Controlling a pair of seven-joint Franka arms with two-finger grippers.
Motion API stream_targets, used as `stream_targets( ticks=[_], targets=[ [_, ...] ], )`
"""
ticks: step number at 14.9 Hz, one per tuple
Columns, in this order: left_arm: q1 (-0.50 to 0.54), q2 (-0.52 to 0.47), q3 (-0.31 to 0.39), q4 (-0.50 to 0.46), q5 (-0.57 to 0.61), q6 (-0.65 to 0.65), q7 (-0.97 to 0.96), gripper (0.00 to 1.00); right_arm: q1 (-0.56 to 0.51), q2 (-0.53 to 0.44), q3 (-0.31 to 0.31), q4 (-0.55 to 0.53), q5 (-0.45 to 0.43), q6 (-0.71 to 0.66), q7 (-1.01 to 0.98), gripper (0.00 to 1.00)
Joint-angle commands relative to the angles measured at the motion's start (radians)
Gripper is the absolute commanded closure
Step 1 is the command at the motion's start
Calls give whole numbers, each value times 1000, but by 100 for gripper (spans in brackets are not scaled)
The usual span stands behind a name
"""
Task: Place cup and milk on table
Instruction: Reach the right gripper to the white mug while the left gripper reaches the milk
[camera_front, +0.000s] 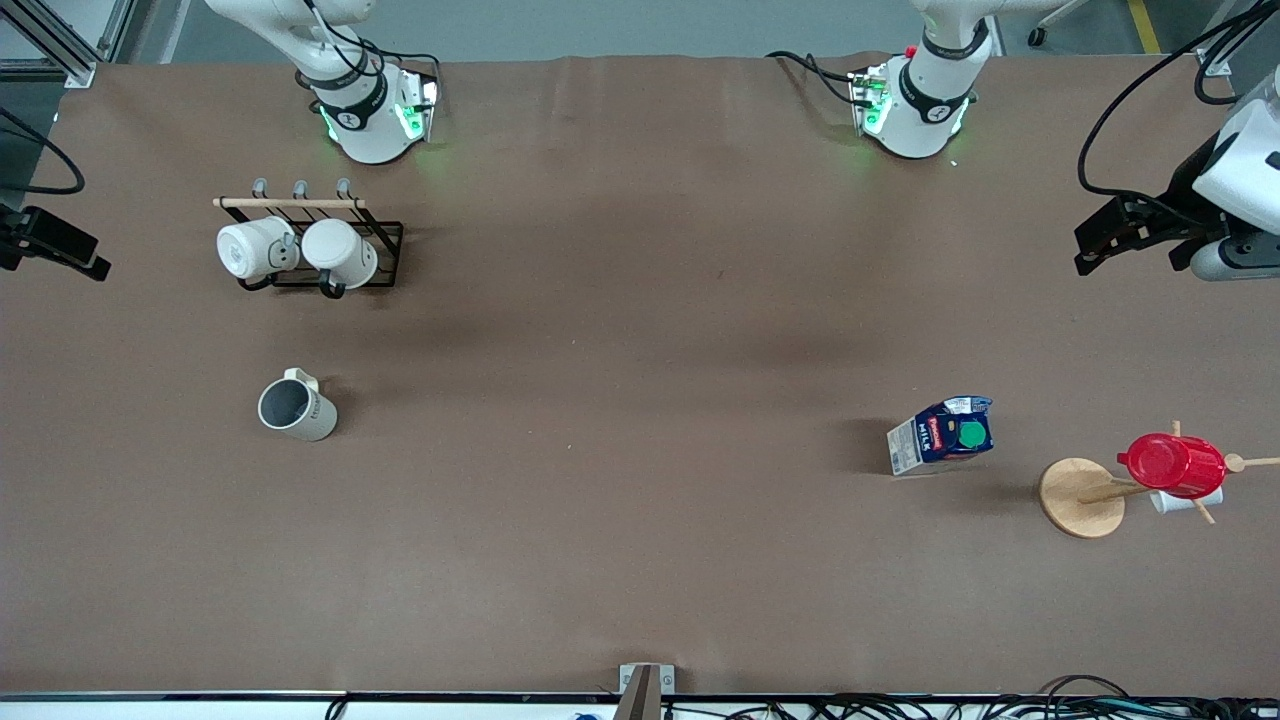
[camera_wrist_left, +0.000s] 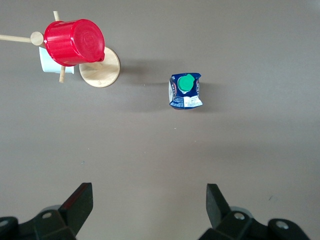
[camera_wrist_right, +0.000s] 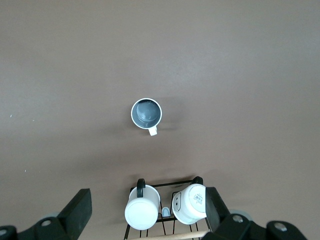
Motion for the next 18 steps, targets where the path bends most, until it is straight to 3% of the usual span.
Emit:
stream_targets(
  ticks=[1, 6, 11, 13, 18],
  targets=[
    [-2, -8, -2, 1, 5, -7, -3, 0, -9, -27, 5, -25, 11, 0, -12, 0],
    [3, 62, -1, 26, 6, 0, 5, 0, -9, -27, 5, -25, 11, 0, -14, 0],
    [-12, 218, -4, 3, 5, 160, -136, 0, -18, 23, -4, -71, 15, -29, -147, 0],
    [-23, 263, -5, -29, 17, 233, -156, 0, -12, 60, -23, -148, 15, 70, -215, 0],
    [-37, 372, -5, -46, 19, 350, -208, 0, -9, 93, -24, -476, 15, 505, -284, 0]
  ],
)
